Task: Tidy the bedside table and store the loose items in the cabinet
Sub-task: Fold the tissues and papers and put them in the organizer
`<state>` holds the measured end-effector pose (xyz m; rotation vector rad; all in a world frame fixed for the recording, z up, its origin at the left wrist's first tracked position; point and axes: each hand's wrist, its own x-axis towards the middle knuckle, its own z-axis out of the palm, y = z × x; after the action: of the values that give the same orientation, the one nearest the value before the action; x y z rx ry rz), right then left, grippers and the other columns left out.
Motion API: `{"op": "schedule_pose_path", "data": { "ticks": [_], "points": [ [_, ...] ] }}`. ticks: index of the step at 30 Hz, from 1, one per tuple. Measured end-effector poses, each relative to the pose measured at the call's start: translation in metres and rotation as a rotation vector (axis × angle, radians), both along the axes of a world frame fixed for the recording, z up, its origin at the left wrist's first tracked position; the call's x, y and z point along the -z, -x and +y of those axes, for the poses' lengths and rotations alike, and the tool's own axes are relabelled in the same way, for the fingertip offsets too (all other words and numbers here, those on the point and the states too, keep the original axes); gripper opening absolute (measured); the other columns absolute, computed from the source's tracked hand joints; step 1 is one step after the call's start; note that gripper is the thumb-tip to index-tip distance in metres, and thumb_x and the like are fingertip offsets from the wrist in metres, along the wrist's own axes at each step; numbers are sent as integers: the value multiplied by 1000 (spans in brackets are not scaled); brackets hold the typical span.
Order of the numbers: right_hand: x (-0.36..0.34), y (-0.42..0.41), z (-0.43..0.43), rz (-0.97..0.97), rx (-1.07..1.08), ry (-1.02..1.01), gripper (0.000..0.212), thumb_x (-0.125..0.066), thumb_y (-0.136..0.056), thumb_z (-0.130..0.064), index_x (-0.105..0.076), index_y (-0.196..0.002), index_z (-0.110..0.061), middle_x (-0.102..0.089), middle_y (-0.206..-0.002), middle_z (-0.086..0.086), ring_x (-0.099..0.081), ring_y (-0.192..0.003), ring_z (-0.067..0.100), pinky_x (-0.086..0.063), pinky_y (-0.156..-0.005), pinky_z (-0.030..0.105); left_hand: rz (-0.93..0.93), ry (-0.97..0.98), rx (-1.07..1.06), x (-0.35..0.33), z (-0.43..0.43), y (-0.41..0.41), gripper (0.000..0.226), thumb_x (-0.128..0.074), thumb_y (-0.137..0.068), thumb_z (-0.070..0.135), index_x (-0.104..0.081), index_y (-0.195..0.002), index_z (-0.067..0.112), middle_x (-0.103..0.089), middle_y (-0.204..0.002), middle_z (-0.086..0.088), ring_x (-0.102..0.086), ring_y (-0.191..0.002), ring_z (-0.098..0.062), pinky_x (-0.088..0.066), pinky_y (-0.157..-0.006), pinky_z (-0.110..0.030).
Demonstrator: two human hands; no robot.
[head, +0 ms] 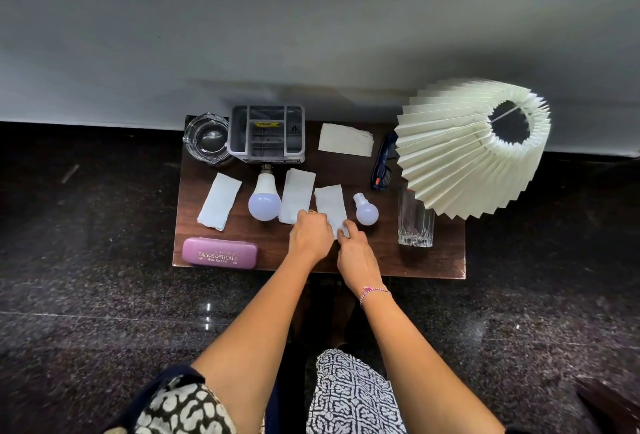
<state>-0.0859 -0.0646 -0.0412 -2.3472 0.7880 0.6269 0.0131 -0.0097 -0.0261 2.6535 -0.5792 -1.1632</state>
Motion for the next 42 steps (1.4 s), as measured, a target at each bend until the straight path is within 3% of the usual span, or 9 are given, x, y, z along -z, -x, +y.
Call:
{"op": "schedule_pose_path", "data": {
  "ticks": [7, 17, 24, 29, 32, 39, 42],
  "points": [
    [0, -3, 0, 2, 11, -9, 45, -37, -94, 2, -41, -138, -7, -25, -148, 6, -39, -121, 27, -47, -90, 35, 25, 18, -76, 2, -5, 0, 32, -41, -95, 18, -58, -121, 12, -54, -118, -15, -51, -112, -30, -47, -93, -46],
    [4, 0, 0, 14, -29, 8, 53, -40, -90, 6, -37, -140, -11, -19, -151, 3, -40, -115, 24, -51, -74, 32, 14, 83, -266, 6, -19, -5, 40, -44, -93, 4, -54, -130, 17, -51, -124, -10, -51, -116, -28, -52, -84, -54],
    [4, 0, 1, 8, -39, 25, 53, -40, -91, 5, -33, -142, -9, -19, -151, 4, -40, -114, 25, -50, -78, 30, -7, 81, -249, 11, -23, -12, 35, -46, -95, 7, -56, -128, 9, -54, -129, -11, -53, -117, -25, -46, -100, -40],
    [-3, -2, -2, 3, -82, 22, 50, -41, -92, 3, -34, -140, -8, -22, -149, 6, -43, -115, 25, -50, -81, 32, -16, 77, -238, 12, -18, -15, 34, -44, -95, 10, -57, -127, 13, -53, -130, -9, -54, -115, -26, -47, -98, -38],
    [-7, -1, -6, -52, -88, 56, 47, -42, -92, -1, -38, -138, -8, -34, -140, 8, -48, -113, 26, -53, -78, 35, -39, 119, -239, 6, -17, -16, 34, -44, -95, 8, -58, -126, 13, -54, -129, -8, -54, -115, -24, -48, -97, -37],
    [-28, -19, -15, -301, 198, 46, 29, -43, -97, -11, -52, -125, -11, -54, -119, 6, -62, -92, 27, -51, -68, 37, -138, 235, -231, -8, -13, -17, 28, -50, -93, 12, -65, -117, 13, -65, -117, -3, -51, -114, -17, -44, -91, -28],
    [-36, -34, -24, -446, 366, -19, 26, -49, -94, -10, -52, -120, -9, -58, -109, 6, -58, -92, 18, -49, -75, 32, -175, 285, -247, -16, -13, -18, 25, -53, -92, 12, -67, -112, 14, -68, -113, -1, -51, -114, -15, -43, -89, -25]
  ]
}}
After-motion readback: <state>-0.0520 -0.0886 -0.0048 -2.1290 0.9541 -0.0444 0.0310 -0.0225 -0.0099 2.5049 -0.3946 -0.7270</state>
